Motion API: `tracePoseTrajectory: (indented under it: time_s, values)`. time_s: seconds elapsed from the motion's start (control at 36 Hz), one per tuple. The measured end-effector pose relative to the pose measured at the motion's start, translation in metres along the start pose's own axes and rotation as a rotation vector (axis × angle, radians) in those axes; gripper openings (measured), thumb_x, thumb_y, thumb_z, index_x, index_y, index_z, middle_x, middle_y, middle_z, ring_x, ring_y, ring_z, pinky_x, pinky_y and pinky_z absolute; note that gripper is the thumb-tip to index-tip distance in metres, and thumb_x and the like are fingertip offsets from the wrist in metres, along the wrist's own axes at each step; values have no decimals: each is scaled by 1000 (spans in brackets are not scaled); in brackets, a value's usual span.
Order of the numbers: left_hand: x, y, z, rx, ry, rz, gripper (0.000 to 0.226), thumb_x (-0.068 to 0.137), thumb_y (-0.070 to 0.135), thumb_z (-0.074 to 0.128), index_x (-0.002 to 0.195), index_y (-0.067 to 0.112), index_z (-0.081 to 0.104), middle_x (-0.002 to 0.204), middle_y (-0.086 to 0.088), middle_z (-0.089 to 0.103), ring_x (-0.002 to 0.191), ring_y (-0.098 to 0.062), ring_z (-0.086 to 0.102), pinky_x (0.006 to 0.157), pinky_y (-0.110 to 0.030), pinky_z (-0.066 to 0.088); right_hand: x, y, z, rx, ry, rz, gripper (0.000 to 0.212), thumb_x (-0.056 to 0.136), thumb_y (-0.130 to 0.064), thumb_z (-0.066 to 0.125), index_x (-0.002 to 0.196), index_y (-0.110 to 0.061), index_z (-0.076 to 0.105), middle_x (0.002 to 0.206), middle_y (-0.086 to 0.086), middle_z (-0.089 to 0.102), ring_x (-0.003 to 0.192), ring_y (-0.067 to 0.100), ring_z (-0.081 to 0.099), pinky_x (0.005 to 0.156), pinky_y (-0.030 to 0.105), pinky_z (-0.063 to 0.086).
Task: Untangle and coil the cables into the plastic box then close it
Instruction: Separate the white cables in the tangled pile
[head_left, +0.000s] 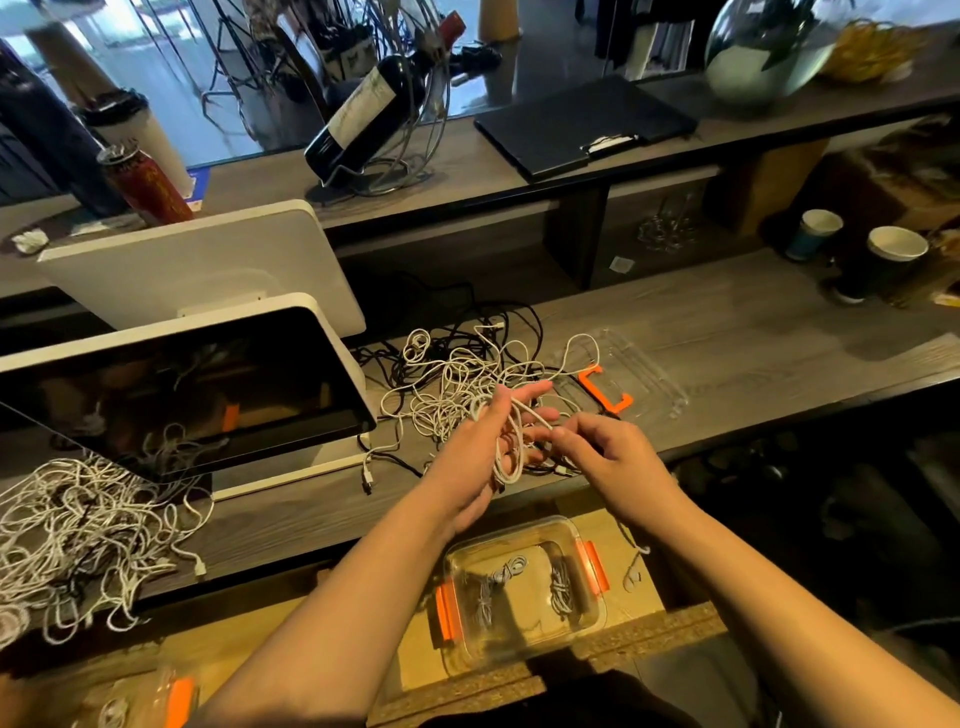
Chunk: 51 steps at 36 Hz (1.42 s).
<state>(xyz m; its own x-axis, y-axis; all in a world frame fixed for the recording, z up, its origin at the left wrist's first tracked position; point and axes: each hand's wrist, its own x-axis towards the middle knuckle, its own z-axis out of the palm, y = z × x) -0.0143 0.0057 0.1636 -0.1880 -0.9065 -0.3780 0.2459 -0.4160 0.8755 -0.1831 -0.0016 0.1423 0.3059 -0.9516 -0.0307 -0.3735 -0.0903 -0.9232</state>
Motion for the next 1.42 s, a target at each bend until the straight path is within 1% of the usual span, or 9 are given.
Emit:
tracePoseTrajectory:
  time_s: [0.17, 0.31, 0.5, 0.61, 0.72, 0.83, 1.03, 1.14, 1.42]
  values:
    - [4, -1, 0, -239, 5, 72, 52, 106, 46, 26, 130, 16, 60, 105, -14, 72, 107, -27, 68, 99, -41, 53, -1, -6, 11, 72, -84, -4, 26, 101, -24, 54, 83, -18, 71, 58, -17, 58, 55, -2, 51, 57, 12, 37]
    - [10, 6, -4, -443, 76, 160, 50, 106, 49, 27, 127, 17, 60, 85, -7, 67, 79, -18, 66, 71, -31, 59, 1, 3, 18, 89, -146, 72, 36, 99, -36, 54, 76, -12, 69, 55, -6, 44, 51, 5, 40, 53, 23, 33]
    - [21, 3, -12, -481, 207, 162, 49, 107, 47, 28, 124, 13, 57, 65, 3, 44, 53, -7, 34, 45, -19, 30, 1, 1, 32, 47, -228, 146, 32, 102, -32, 53, 84, -11, 70, 49, -10, 43, 46, 5, 41, 48, 27, 37]
    - [22, -2, -14, -264, 300, 190, 49, 108, 47, 28, 122, 13, 59, 65, 4, 41, 53, -7, 33, 46, -20, 29, -6, -8, 34, -116, -263, 71, 36, 101, -40, 52, 84, -15, 71, 56, 4, 54, 51, 18, 52, 54, 38, 51]
    - [18, -3, -11, 116, 393, 316, 45, 107, 46, 29, 112, 20, 65, 62, 9, 39, 53, -6, 33, 47, -20, 29, -9, -18, 36, -267, -300, -80, 45, 101, -39, 54, 65, -12, 59, 50, 1, 45, 47, 9, 40, 51, 23, 30]
    - [24, -4, -20, 315, 432, 338, 43, 106, 50, 30, 104, 28, 66, 62, 8, 39, 54, -8, 36, 48, -25, 30, -11, -22, 40, -172, -300, -100, 36, 100, -40, 53, 70, -19, 59, 60, 6, 55, 55, 18, 53, 59, 40, 45]
    - [26, -8, -27, 550, 312, 179, 48, 101, 58, 37, 90, 27, 73, 56, 5, 38, 48, -8, 36, 55, -29, 35, -3, -26, 30, -475, -237, -237, 24, 100, -36, 45, 82, -22, 52, 68, -9, 54, 64, 13, 52, 65, 42, 47]
    - [20, -11, -21, 602, 92, -71, 75, 92, 79, 30, 103, 19, 74, 90, -10, 72, 84, -17, 66, 82, -34, 54, 3, -32, 21, -511, -191, -302, 10, 99, -33, 49, 92, -29, 54, 84, -14, 59, 75, 8, 57, 71, 38, 52]
    - [6, -3, -21, 374, -302, -413, 74, 80, 90, 22, 104, 38, 70, 69, -1, 55, 55, -7, 40, 45, -14, 29, 15, -23, -6, -455, -30, -335, 39, 81, -59, 61, 76, -21, 57, 63, -7, 56, 57, 10, 49, 53, 28, 40]
